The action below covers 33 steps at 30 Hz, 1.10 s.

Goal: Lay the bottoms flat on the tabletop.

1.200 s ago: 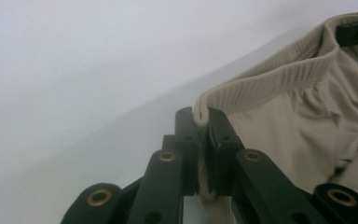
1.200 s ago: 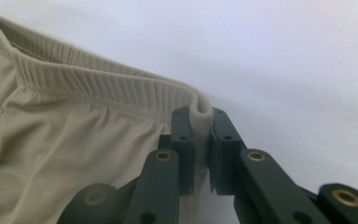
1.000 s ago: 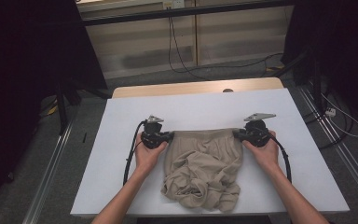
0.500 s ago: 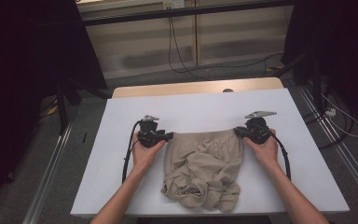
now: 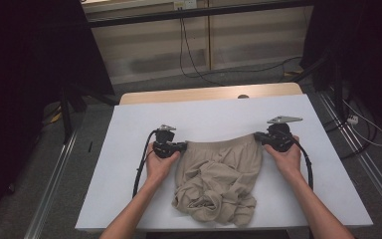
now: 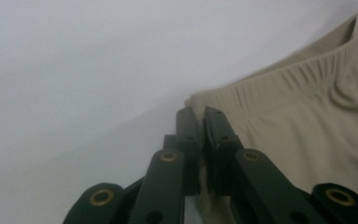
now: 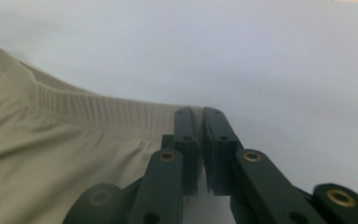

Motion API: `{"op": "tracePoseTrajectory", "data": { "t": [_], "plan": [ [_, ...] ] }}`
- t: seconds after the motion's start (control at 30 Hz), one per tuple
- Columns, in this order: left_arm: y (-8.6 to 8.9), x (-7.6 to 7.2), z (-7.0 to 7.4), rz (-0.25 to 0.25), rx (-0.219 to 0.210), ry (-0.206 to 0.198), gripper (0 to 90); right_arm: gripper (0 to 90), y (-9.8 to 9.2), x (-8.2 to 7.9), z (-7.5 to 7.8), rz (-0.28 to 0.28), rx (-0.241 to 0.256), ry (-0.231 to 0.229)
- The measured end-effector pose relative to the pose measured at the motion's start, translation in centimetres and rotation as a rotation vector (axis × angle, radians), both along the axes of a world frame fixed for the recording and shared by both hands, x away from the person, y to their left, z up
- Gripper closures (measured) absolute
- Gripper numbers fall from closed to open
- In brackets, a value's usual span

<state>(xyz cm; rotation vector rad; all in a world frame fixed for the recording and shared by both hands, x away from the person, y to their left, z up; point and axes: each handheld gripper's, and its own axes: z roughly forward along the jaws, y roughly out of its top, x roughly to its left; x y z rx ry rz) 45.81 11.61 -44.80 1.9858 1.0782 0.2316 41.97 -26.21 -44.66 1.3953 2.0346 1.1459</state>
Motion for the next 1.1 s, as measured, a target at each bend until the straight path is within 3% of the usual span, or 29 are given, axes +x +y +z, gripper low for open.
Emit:
{"op": "tracePoseTrajectory", "data": {
  "t": [0.2,0.33,0.37,0.4,0.53,0.7,0.83,0.93,1.0,1.1],
  "plan": [
    [2.0,-0.6,3.9,0.038,-0.116,-0.123,86.4,85.4,0.0,-0.6,3.0,0.026,0.090,-0.108],
    [2.9,-0.9,6.6,0.049,-0.123,-0.211,86.4,85.6,0.6,-0.7,5.1,0.046,0.122,-0.184],
    [3.1,-1.0,7.1,0.048,-0.123,-0.224,86.4,85.6,0.9,-0.8,6.4,0.061,0.131,-0.221],
    [3.4,-1.0,7.7,0.048,-0.132,-0.241,86.4,85.6,0.9,-0.8,6.4,0.061,0.131,-0.221],
    [4.3,-1.2,10.6,0.046,-0.175,-0.303,86.4,85.6,1.2,-1.0,9.4,0.078,0.159,-0.289],
    [4.8,-1.7,14.2,0.041,-0.198,-0.386,86.4,85.7,1.5,-1.1,13.9,0.085,0.166,-0.374],
    [5.4,-2.2,18.0,0.048,-0.240,-0.460,86.4,85.7,1.7,-1.3,17.9,0.104,0.177,-0.444],
    [5.5,-2.7,20.4,0.036,-0.228,-0.519,86.4,85.8,2.0,-1.5,20.3,0.108,0.172,-0.489],
    [5.5,-2.5,20.6,0.038,-0.236,-0.521,86.4,85.7,2.0,-1.4,21.1,0.107,0.174,-0.508],
    [5.3,-1.7,19.3,0.038,-0.207,-0.489,86.4,85.7,2.1,-0.7,20.2,0.098,0.160,-0.487]
  ]
}}
